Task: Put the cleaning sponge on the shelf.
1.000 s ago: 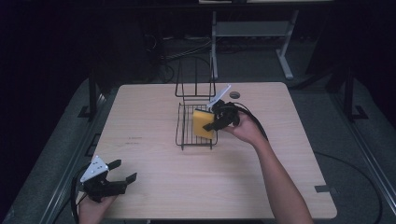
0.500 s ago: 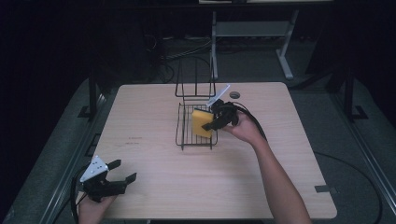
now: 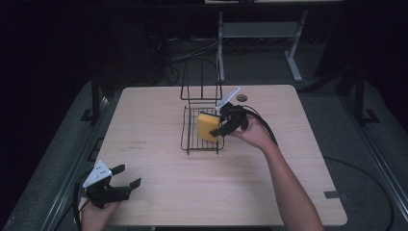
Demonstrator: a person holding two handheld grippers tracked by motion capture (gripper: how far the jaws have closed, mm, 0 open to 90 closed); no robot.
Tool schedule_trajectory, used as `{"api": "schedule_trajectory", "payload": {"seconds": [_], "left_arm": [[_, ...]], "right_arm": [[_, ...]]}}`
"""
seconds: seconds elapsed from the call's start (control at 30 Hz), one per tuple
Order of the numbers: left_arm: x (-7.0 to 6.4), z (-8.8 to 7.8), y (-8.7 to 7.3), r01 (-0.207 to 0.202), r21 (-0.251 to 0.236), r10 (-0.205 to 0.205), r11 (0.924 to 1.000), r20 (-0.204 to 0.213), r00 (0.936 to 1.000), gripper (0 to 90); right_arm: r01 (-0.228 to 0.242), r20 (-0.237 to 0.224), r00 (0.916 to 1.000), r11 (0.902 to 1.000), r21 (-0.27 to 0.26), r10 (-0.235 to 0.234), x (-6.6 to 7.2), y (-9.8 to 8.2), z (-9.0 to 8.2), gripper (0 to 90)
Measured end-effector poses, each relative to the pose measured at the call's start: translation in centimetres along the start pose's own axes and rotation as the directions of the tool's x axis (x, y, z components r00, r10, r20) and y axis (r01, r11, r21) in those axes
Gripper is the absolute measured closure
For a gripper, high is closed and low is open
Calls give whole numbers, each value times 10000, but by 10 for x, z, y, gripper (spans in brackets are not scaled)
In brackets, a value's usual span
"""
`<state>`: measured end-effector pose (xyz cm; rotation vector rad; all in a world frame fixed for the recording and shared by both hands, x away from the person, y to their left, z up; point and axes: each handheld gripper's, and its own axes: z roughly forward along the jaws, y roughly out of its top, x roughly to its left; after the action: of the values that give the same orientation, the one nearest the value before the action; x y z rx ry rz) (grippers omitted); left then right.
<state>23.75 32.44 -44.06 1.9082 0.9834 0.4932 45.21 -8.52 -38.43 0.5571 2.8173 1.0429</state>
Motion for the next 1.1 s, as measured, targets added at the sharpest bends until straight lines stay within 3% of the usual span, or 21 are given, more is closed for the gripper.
{"api": "schedule_trajectory", "payload": {"seconds": [0.47,1.1], "left_arm": [[-1,3,1,4,45,-4,10000,31,10000,159],[-1,4,2,-72,41,71,10000,96,9999,159]], "right_arm": [[-72,157,9998,9999,-125,74,-4,-9,-19,242],[-396,346,9986,9990,201,389,-3,-21,-37,224]]}}
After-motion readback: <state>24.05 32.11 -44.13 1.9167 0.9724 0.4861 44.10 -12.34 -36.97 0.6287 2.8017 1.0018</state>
